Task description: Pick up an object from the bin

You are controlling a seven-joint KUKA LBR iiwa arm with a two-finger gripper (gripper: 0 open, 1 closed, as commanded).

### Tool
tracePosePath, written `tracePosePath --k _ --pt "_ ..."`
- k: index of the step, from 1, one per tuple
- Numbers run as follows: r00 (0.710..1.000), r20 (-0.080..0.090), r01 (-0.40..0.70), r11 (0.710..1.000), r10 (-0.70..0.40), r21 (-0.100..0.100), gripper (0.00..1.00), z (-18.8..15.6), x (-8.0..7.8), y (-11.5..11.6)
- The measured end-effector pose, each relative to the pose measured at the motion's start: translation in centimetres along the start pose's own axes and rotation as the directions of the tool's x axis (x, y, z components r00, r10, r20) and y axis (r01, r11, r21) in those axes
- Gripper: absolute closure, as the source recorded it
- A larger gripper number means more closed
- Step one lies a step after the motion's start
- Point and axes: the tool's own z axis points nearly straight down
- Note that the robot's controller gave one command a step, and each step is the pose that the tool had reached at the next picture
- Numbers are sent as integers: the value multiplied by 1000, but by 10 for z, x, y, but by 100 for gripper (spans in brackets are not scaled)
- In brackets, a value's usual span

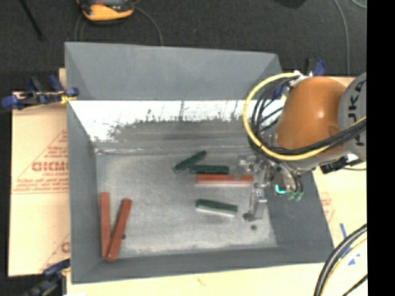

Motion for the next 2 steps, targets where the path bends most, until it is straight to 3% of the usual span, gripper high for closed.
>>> tracePosePath --k 1,2 --pt "1000 8 1 1000 -1 1 0 -4 -2 0" --pt "990 8 139 990 -139 1 100 111 -16 -9"
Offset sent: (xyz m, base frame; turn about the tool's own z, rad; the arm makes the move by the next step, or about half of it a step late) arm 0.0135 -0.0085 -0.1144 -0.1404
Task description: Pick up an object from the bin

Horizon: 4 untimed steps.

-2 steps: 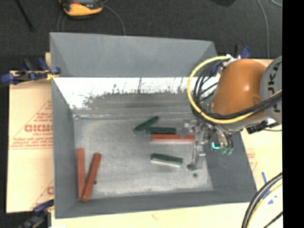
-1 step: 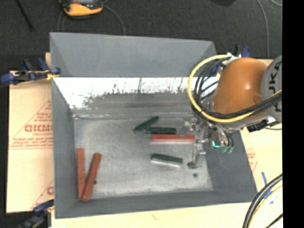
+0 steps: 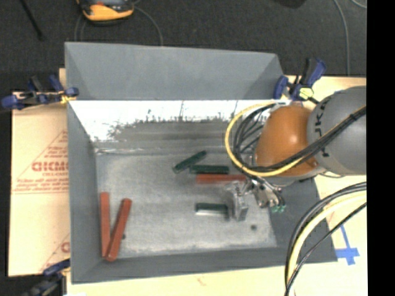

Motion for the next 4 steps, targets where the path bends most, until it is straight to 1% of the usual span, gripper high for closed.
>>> tracePosePath --k 1,2,3,4 --pt "1000 3 1 1000 -1 1 0 2 0 0" --pt "1000 2 2 1000 -2 3 100 -1 0 -2" --pt "1000 2 2 1000 -2 3 100 -1 0 -2" --pt "993 -2 120 993 -120 0 100 -193 -1 -31"
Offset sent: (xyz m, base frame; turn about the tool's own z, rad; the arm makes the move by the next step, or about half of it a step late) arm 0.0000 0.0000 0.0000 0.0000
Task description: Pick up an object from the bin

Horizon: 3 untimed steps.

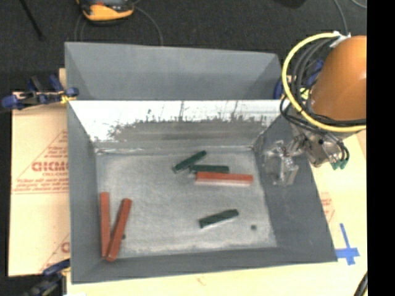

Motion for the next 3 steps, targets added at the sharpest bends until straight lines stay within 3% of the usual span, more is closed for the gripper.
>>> tracePosePath --k 1,2,3 --pt "1000 5 2 1000 -2 1 100 -7 -1 -1" --pt "1000 -5 10 1000 -10 -4 0 96 39 20" --pt "1000 2 10 1000 -10 -1 0 93 37 19"
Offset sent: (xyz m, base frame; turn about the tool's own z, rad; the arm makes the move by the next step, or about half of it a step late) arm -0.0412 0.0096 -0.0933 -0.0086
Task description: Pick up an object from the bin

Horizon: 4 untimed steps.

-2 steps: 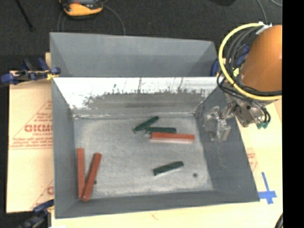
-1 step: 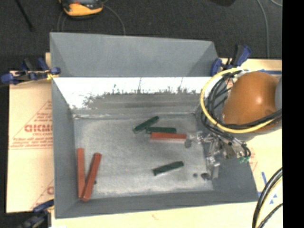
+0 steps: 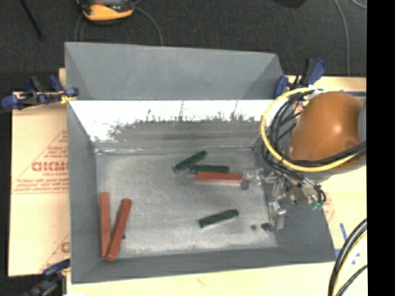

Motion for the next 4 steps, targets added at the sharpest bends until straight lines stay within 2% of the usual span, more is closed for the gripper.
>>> tracePosePath --k 1,2,3,4 --pt "999 8 43 999 -43 5 0 39 -9 9" --pt "990 0 140 990 -140 -1 100 103 -16 49" --pt "990 0 140 990 -140 -1 100 103 -16 49" --pt "982 0 190 982 -190 0 100 -34 -25 65"
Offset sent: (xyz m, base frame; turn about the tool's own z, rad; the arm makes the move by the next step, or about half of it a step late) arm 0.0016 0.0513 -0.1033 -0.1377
